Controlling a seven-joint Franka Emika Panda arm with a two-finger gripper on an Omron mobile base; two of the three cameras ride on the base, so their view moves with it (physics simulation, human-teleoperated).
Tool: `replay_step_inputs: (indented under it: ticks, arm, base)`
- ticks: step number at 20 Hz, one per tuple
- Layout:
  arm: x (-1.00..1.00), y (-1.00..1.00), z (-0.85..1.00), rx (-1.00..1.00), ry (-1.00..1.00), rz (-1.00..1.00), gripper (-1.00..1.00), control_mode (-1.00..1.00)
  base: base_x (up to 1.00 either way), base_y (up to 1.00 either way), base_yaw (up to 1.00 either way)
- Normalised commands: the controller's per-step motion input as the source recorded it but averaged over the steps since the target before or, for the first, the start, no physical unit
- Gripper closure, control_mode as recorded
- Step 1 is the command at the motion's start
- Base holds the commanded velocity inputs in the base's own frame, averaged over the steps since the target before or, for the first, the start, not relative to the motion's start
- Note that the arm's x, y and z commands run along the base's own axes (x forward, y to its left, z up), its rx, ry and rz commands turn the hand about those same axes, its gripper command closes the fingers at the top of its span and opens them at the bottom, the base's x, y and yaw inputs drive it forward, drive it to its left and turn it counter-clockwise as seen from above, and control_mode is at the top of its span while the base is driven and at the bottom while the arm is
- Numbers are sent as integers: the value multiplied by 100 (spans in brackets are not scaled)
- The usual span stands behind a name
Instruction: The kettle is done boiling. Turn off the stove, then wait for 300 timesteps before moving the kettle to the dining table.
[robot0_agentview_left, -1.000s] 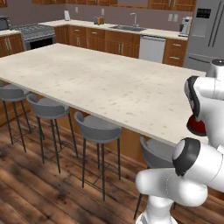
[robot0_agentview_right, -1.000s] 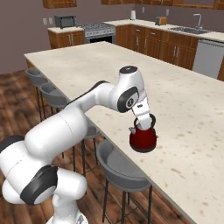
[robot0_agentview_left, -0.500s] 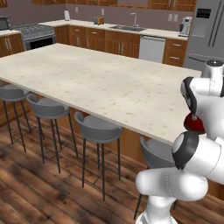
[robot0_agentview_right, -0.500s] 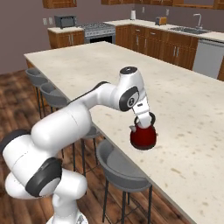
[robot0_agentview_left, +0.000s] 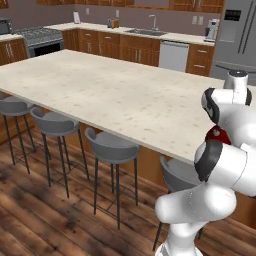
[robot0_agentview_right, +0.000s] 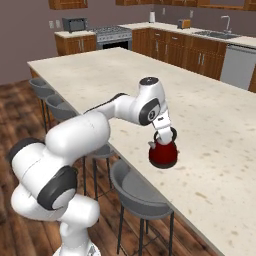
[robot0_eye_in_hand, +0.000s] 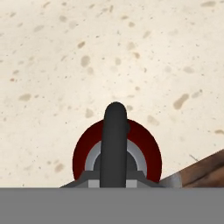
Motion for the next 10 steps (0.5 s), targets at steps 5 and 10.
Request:
replay_step_inputs:
  ticks: [5, 10]
  arm:
    - [25, 0, -9, 3, 1, 0, 100, -100]
    - [23, -1, -11, 2, 1, 0, 100, -100]
  base:
    - [0, 0, 0]
    - [0, 0, 0]
